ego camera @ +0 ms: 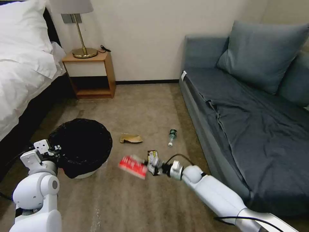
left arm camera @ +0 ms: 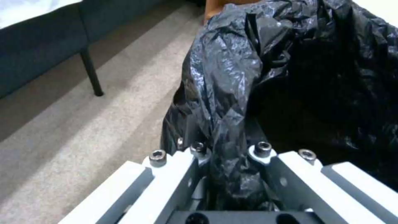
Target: Pick up the trash bin, then pick up the garbage on the floor and place it into the trash bin.
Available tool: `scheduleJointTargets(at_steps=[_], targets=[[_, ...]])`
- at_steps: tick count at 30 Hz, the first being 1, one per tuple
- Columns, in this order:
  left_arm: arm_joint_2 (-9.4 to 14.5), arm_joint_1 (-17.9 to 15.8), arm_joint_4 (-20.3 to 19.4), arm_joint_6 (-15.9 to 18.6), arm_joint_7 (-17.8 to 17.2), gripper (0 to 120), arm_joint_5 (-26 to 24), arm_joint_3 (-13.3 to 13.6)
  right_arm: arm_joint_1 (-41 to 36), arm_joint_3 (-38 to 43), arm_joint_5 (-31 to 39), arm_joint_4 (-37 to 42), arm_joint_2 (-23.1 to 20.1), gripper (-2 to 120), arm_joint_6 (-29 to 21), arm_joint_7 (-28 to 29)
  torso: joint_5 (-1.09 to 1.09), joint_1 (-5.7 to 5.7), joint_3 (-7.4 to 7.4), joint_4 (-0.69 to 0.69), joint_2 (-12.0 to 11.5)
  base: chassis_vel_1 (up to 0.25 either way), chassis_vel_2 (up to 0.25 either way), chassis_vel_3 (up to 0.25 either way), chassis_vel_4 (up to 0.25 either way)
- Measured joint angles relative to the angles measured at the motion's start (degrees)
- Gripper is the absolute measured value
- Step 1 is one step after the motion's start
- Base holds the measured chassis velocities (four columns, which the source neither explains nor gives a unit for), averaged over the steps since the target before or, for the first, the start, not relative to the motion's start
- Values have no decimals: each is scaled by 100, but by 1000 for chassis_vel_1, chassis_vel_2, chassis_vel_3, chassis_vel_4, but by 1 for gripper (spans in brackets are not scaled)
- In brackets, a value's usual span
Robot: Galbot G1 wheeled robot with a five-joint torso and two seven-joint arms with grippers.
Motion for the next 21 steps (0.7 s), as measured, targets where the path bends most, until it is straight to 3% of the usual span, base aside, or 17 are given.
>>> scheduleJointTargets(at_steps=[2,14,16,21], targets=[[0,12,7,-18,25,4,-15,6,187,137,248,138,85,0,-7,444,1,0,0,0,0,0,0,0,0],[68,33,20,-42,51,4,-204,-117,667,3,910,1128,160,0,-407,1106,0,0,0,1,0,0,0,0,0],[102,6,69,-60,55,4,-246,-154,918,-555,1077,1526,141,0,-548,1245,0,0,0,0,0,0,0,0,0],[98,-25,129,-74,62,4,-250,-175,1599,-1505,1263,1500,207,0,-598,1330,-1,0,0,1,0,0,0,0,0]])
